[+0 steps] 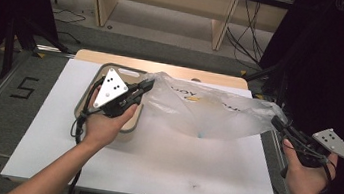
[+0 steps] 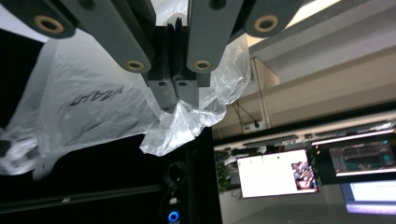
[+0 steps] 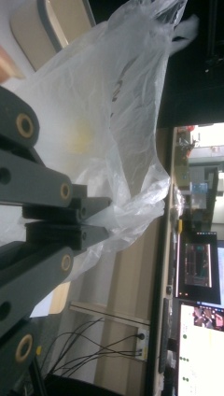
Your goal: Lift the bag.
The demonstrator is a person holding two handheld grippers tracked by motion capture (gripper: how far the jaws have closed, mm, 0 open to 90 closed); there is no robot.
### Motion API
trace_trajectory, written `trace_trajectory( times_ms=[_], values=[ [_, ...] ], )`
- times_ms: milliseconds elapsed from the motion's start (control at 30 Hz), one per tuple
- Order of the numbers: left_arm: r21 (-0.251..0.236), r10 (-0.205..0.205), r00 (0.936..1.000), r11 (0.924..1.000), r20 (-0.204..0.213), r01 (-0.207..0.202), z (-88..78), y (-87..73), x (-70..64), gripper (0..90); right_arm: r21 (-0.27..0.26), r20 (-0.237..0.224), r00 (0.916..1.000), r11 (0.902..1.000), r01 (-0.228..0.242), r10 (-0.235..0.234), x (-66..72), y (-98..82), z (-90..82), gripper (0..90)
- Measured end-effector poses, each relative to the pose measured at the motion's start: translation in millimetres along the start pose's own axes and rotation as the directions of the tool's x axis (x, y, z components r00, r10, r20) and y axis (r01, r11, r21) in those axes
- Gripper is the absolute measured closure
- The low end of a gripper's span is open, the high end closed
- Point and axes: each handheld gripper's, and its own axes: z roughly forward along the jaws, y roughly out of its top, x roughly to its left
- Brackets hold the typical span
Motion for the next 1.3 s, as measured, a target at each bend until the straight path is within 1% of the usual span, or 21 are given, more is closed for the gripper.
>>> trace_trajectory(
  times_ms=[67,167,267,333,367,433,533,633,733,800,900,967,1033,1067,1100,1167,1267,1300],
  values=[
    [-0.019,0.008,0.9999,0.9998,0.009,-0.008,-2.1,6.2,-3.3,89.1,-0.008,0.000,1.0000,1.0000,0.002,-0.002,0.7,2.7,-1.9,89.2],
    [-0.033,0.024,0.9997,0.9992,0.007,-0.023,-2.2,14.6,-3.9,89.1,-0.022,0.002,1.0000,0.9997,0.005,-0.004,0.7,7.4,-4.0,89.2],
    [-0.030,0.017,0.9997,0.9994,-0.015,-0.018,5.1,17.3,2.3,89.1,-0.029,0.012,0.9999,0.9996,0.004,-0.004,-1.4,11.3,-2.0,89.2],
    [-0.008,0.011,0.9995,0.9999,-0.031,-0.012,13.9,14.5,9.7,89.1,-0.028,0.023,0.9997,0.9996,0.002,-0.002,-4.1,12.1,2.9,89.1],
    [0.007,0.004,0.9992,1.0000,-0.039,-0.004,19.2,11.8,13.3,89.1,-0.021,0.024,0.9997,0.9998,-0.001,0.001,-5.3,11.6,6.4,89.1],
    [0.046,-0.015,0.9987,0.9988,-0.049,0.018,31.4,4.6,20.6,89.0,-0.010,0.040,0.9992,0.9999,0.002,-0.002,-6.6,9.2,15.5,89.1],
    [0.093,-0.015,0.9966,0.9954,-0.080,0.023,49.7,-6.1,30.2,89.0,0.018,0.064,0.9979,0.9998,0.006,-0.007,-7.6,2.1,35.3,89.0],
    [0.134,-0.026,0.9939,0.9902,-0.107,0.040,66.8,-16.9,37.9,88.9,0.051,0.094,0.9954,0.9987,0.009,-0.013,-9.4,-7.8,56.9,89.0],
    [0.160,-0.016,0.9917,0.9864,-0.128,0.036,77.5,-24.8,43.1,88.8,0.079,0.124,0.9922,0.9969,0.002,-0.012,-11.5,-18.5,77.1,89.0],
    [0.193,-0.010,0.9898,0.9806,-0.142,0.037,84.0,-30.9,47.8,88.6,0.092,0.137,0.9906,0.9957,-0.006,-0.007,-11.7,-23.8,86.8,88.9],
    [0.244,-0.008,0.9872,0.9687,-0.159,0.047,92.1,-40.6,51.8,88.0,0.139,0.150,0.9882,0.9903,0.008,-0.029,-10.0,-33.3,103.0,88.9],
    [0.279,0.009,0.9869,0.9595,-0.161,0.037,95.4,-46.0,51.7,87.4,0.182,0.153,0.9873,0.9831,0.015,-0.044,-8.0,-40.2,112.9,88.8],
    [0.318,0.009,0.9891,0.9475,-0.147,0.039,97.7,-49.6,51.1,85.6,0.226,0.144,0.9876,0.9738,0.028,-0.062,-5.2,-48.2,123.0,88.6],
    [0.333,0.010,0.9899,0.9421,-0.142,0.039,98.5,-50.9,50.6,83.5,0.247,0.133,0.9891,0.9686,0.027,-0.062,-4.2,-51.9,126.9,88.5],
    [0.345,0.013,0.9899,0.9378,-0.141,0.037,98.7,-52.4,50.1,82.4,0.261,0.132,0.9892,0.9650,0.026,-0.062,-3.5,-54.7,129.4,88.3],
    [0.352,0.008,0.9900,0.9352,-0.141,0.042,98.4,-53.5,49.8,77.8,0.301,0.126,0.9902,0.9533,0.021,-0.061,-2.5,-61.7,134.7,87.6],
    [0.356,-0.007,0.9912,0.9330,-0.132,0.054,96.3,-51.4,47.6,62.1,0.319,0.125,0.9902,0.9476,0.018,-0.061,-1.6,-67.3,136.8,84.3],
    [0.354,-0.004,0.9908,0.9339,-0.135,0.052,95.1,-49.9,45.7,56.0,0.319,0.128,0.9902,0.9478,0.012,-0.055,-1.5,-67.1,136.4,82.4]
  ],
)
